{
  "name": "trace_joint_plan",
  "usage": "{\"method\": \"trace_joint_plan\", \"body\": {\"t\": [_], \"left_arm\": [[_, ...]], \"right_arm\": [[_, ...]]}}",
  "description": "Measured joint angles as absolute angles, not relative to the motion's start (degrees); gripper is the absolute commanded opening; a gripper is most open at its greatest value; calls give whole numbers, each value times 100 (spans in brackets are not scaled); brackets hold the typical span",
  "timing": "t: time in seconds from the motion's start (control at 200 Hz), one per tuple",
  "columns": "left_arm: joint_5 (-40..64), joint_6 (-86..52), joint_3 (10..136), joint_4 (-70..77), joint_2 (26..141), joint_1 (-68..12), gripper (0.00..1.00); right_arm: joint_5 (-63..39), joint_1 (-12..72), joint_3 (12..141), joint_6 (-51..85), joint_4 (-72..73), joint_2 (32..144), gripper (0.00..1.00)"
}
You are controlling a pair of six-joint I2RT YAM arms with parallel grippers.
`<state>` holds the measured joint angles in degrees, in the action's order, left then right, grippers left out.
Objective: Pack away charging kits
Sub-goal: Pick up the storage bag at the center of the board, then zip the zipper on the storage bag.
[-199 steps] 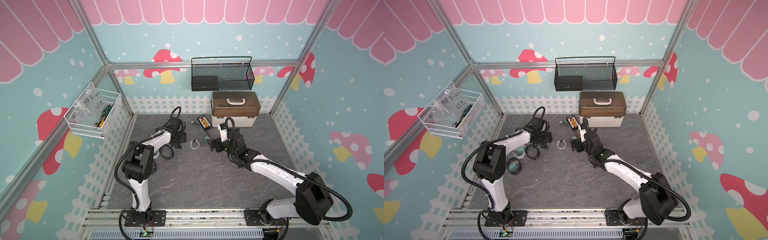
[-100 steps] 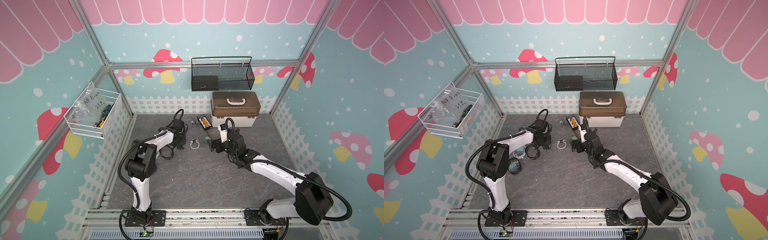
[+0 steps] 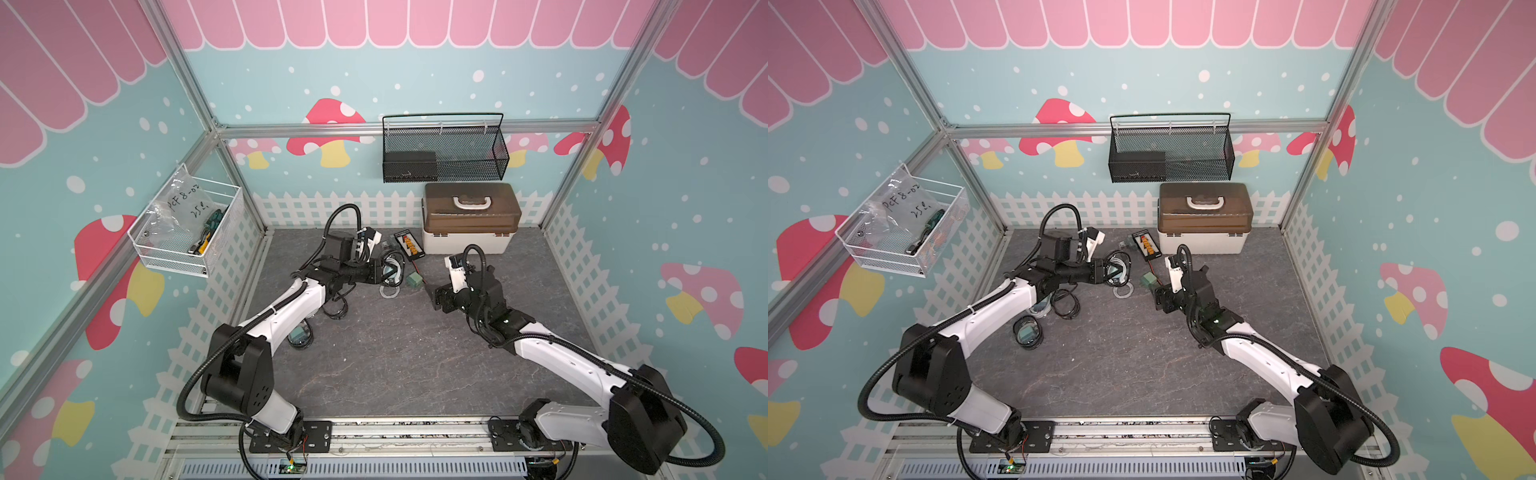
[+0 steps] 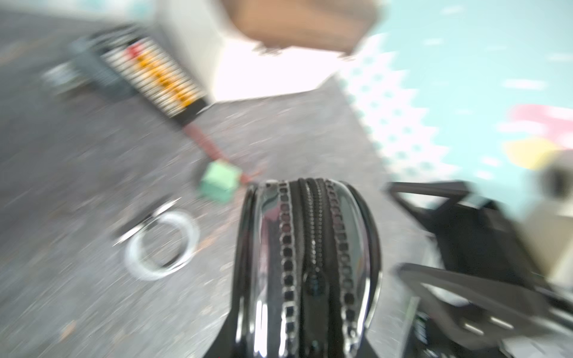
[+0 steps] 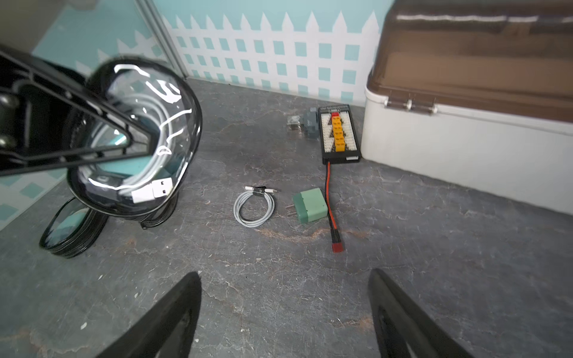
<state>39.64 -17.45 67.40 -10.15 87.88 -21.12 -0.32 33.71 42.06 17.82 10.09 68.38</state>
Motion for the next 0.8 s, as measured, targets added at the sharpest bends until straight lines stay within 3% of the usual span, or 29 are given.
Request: {"method": "trace_joint_plan", "body": {"t": [0.425,0.615,0.8], "left_arm": [[6368,-1186,5625,-108,7553,-2506,0],[6726,-259,5570,-607,6766,-3057,0],[6890,473,5500,-1175,6326,-3238,0]], "right_arm": [[-1431,3468,2762,631,1813,4353,66],[-1614,3675,2742,454,1778,4165,58],[-1288,4364,2958,180,1457,4320,57]]}}
